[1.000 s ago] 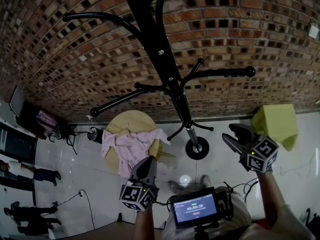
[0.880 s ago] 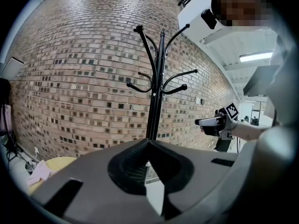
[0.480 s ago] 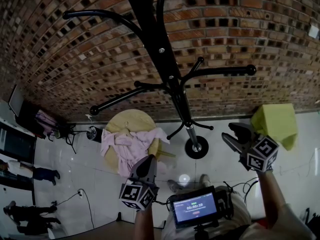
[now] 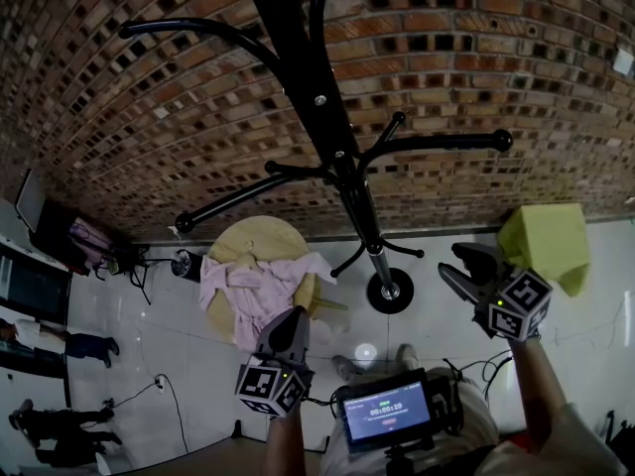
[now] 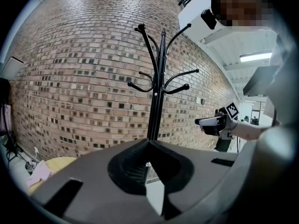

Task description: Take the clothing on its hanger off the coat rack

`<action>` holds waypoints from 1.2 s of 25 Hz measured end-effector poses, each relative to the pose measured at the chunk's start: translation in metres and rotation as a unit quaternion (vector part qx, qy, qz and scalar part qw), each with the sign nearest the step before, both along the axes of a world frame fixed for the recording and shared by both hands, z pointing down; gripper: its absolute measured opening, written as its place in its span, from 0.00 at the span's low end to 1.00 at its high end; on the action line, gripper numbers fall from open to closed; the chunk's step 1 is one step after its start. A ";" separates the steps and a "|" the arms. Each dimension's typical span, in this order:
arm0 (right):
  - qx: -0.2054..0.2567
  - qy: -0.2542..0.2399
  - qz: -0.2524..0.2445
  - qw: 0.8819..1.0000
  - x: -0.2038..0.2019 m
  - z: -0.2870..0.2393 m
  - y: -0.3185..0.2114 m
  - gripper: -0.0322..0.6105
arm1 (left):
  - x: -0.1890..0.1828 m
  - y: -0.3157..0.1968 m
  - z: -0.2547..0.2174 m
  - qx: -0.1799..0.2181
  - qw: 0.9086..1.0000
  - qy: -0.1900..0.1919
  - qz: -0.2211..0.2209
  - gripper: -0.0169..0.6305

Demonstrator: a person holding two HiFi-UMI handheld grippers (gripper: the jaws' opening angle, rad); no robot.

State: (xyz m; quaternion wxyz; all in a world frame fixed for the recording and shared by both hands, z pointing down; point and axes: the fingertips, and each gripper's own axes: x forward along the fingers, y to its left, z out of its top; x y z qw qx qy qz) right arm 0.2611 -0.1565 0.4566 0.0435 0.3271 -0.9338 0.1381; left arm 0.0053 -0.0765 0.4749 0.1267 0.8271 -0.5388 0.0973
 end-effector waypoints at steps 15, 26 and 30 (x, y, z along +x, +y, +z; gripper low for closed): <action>0.014 0.018 0.005 1.000 0.006 0.010 -0.010 0.24 | 0.004 -0.013 0.001 -0.001 1.000 0.001 0.001 0.00; 0.023 0.022 0.006 0.999 0.003 0.008 -0.015 0.24 | 0.002 -0.015 0.000 -0.002 1.000 0.004 -0.004 0.00; 0.021 0.023 0.004 0.999 0.003 0.012 -0.019 0.24 | 0.002 -0.019 0.003 -0.002 1.000 0.002 -0.004 0.00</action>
